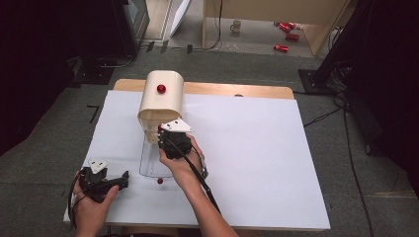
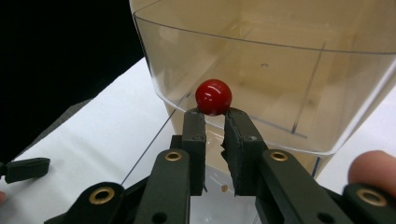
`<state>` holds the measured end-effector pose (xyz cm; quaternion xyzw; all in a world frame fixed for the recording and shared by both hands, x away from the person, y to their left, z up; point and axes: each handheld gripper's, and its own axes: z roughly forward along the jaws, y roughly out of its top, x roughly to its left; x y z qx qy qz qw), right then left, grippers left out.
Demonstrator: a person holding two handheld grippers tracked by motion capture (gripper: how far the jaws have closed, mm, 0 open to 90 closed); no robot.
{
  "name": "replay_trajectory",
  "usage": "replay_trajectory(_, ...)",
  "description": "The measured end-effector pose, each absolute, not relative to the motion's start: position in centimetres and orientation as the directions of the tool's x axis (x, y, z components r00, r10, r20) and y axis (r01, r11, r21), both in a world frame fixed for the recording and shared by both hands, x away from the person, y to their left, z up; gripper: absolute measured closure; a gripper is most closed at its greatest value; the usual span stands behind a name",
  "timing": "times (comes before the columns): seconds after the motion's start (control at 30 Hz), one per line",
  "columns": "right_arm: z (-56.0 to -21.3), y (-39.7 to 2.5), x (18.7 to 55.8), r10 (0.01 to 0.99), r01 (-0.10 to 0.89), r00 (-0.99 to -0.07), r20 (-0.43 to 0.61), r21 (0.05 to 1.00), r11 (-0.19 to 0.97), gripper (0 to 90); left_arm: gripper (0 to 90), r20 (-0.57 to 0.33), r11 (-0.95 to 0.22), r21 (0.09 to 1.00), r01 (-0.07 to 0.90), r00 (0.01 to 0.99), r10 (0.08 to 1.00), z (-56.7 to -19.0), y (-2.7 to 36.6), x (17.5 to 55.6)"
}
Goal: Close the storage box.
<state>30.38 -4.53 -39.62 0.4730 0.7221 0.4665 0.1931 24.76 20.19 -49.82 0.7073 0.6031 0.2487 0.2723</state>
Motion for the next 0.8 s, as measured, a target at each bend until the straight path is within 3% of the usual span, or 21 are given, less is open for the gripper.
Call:
replay_trajectory(0.13,-39.9,-4.4,30.5,0.862,0.512,-0.480,0.164,0.850,0.123,77.7,0.0,0.023,-0.124,0.686,0.717,0.149,0.989,-49.8,20.2,24.8)
replay_trajectory(0.2,-40.1,-4.5,30.6,0.859,0.522,-0.482,0.172,0.844,0.124,72.5,0.0,0.024,-0.124,0.686,0.717,0.149,0.989,-49.8,20.2,24.8)
replay_trajectory(0.5,-40.4,-4.9,28.9,0.835,0.534,-0.520,0.182,0.831,0.152,34.0,0.0,0.025,-0.125,0.684,0.718,0.149,0.989,-49.8,20.2,24.8)
replay_trajectory(0.57,-40.5,-5.0,28.3,0.855,0.520,-0.502,0.132,0.836,0.176,15.2,0.0,0.026,-0.129,0.683,0.719,0.151,0.988,-49.8,20.2,24.8)
replay_trajectory(0.67,-40.6,-5.1,27.6,0.858,0.524,-0.501,0.117,0.830,0.192,4.2,0.0,0.025,-0.126,0.684,0.719,0.150,0.988,-49.8,20.2,24.8)
replay_trajectory(0.8,-40.8,-5.4,26.6,0.850,0.535,-0.506,0.142,0.826,0.181,0.0,0.0,0.024,-0.126,0.682,0.720,0.150,0.988,-49.8,20.2,24.8)
